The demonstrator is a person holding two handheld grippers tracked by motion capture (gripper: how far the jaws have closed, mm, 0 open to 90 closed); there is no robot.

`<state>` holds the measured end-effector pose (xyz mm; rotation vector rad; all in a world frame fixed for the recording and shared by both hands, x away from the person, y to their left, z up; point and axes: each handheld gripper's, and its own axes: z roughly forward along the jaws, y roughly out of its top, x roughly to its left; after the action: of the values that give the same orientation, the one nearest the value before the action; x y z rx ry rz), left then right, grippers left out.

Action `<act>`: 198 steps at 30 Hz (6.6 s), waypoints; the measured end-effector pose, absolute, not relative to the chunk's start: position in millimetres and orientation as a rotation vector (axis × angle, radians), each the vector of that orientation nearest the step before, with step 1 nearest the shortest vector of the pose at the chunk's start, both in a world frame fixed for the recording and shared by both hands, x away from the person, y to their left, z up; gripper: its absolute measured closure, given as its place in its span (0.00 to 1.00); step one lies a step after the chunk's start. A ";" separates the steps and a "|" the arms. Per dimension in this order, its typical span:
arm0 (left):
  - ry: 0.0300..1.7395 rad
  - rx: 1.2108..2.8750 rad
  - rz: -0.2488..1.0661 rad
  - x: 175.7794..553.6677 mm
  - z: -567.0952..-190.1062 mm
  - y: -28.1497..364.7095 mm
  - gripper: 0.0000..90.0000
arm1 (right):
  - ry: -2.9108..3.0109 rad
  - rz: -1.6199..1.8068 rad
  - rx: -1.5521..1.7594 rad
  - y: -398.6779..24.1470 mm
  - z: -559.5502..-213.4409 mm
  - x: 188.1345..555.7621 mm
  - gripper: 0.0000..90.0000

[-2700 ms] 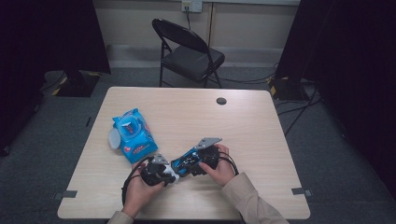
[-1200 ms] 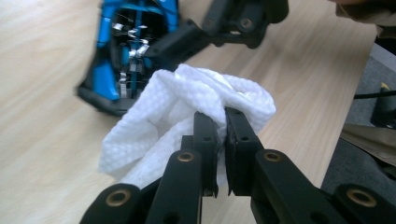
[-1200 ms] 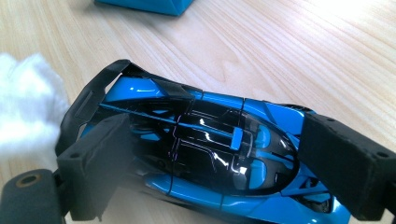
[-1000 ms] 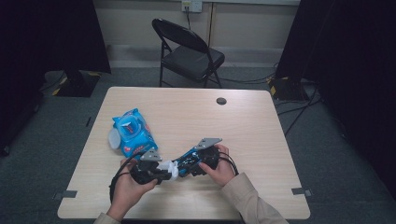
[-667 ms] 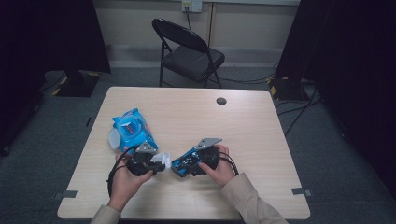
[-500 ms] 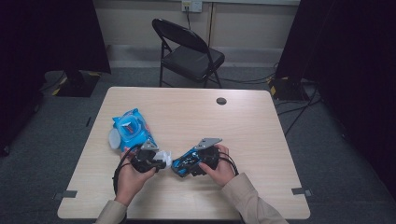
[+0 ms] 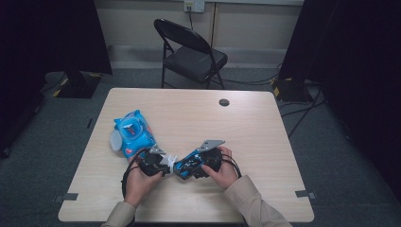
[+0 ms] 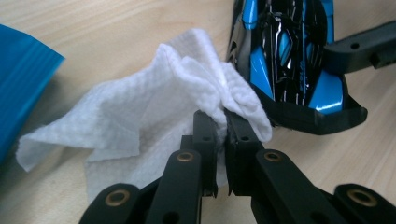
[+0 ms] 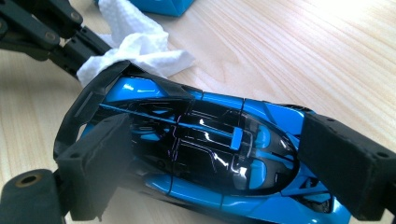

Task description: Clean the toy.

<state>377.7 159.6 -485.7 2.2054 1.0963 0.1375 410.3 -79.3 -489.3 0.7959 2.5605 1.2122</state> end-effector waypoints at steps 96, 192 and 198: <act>0.992 2.195 0.131 423.9 -431.9 136.9 0.94 | 2.548 1.232 0.793 -80.6 -490.8 409.5 0.11; 1.065 2.258 0.064 471.1 -473.6 106.5 0.86 | 2.527 1.278 0.780 -82.5 -494.0 408.8 0.11; 1.081 2.209 0.129 472.0 -467.2 111.1 0.73 | 2.528 1.276 0.779 -82.5 -493.9 408.8 0.11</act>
<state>472.0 111.1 -467.2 2.2088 1.0807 0.1291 408.8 -82.5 -493.9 0.7788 2.5279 1.2764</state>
